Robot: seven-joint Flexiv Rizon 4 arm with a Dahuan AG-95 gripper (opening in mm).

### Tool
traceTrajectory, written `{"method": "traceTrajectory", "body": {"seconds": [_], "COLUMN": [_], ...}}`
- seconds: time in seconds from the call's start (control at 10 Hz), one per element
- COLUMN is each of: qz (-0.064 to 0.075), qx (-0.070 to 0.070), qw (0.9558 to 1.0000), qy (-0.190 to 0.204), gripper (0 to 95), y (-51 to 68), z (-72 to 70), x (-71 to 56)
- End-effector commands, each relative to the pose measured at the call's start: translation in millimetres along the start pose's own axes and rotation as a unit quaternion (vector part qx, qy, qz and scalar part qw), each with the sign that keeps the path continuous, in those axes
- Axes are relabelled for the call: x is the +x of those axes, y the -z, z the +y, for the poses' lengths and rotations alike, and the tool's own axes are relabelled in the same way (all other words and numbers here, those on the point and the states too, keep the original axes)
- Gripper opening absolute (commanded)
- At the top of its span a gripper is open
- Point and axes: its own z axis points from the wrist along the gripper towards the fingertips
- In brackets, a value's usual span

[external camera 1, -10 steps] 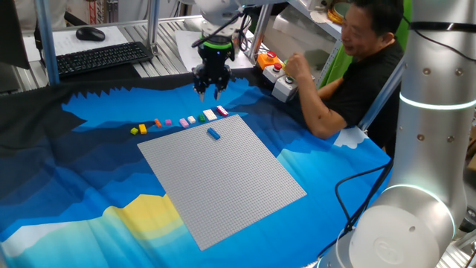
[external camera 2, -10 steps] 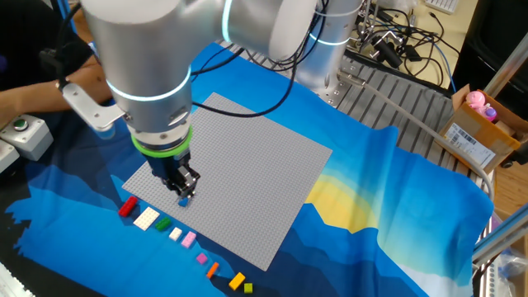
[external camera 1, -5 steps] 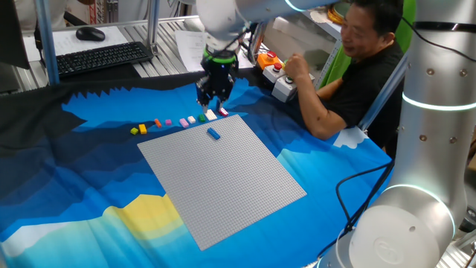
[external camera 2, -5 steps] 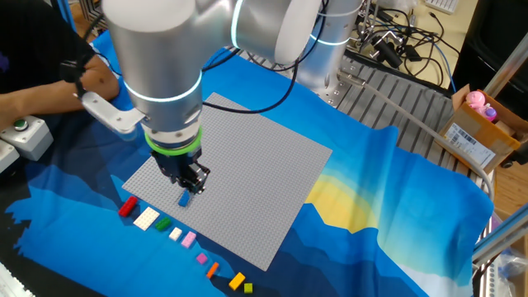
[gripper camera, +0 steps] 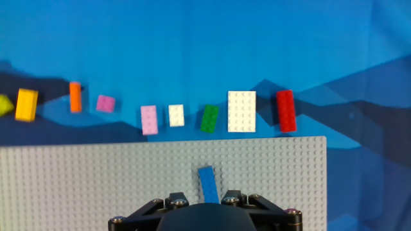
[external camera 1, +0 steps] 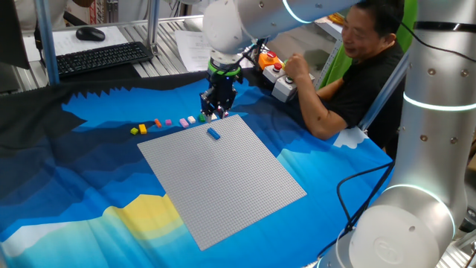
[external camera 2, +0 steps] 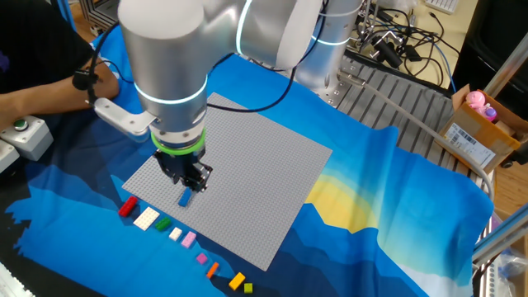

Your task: Stack small Lego blocks one on top of the other

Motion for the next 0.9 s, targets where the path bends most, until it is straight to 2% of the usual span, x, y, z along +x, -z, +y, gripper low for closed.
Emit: {"method": "traceTrajectory", "body": {"seconds": [0.1, 0.2, 0.4, 0.5, 0.9], "qz": [-0.001, -0.002, -0.007, -0.012, -0.013], "qx": [-0.008, -0.014, -0.015, -0.015, -0.016], "qw": [0.9997, 0.9994, 0.9994, 0.9994, 0.9992], "qy": [0.021, 0.032, 0.032, 0.029, 0.035], "gripper": [38.0, 38.0, 38.0, 38.0, 38.0], "y": [-2.9, -5.8, -10.3, -10.3, -10.3], "z": [-0.6, -2.0, -1.4, -1.4, -1.4], "x": [-2.5, 0.0, 7.0, 7.0, 7.0]}}
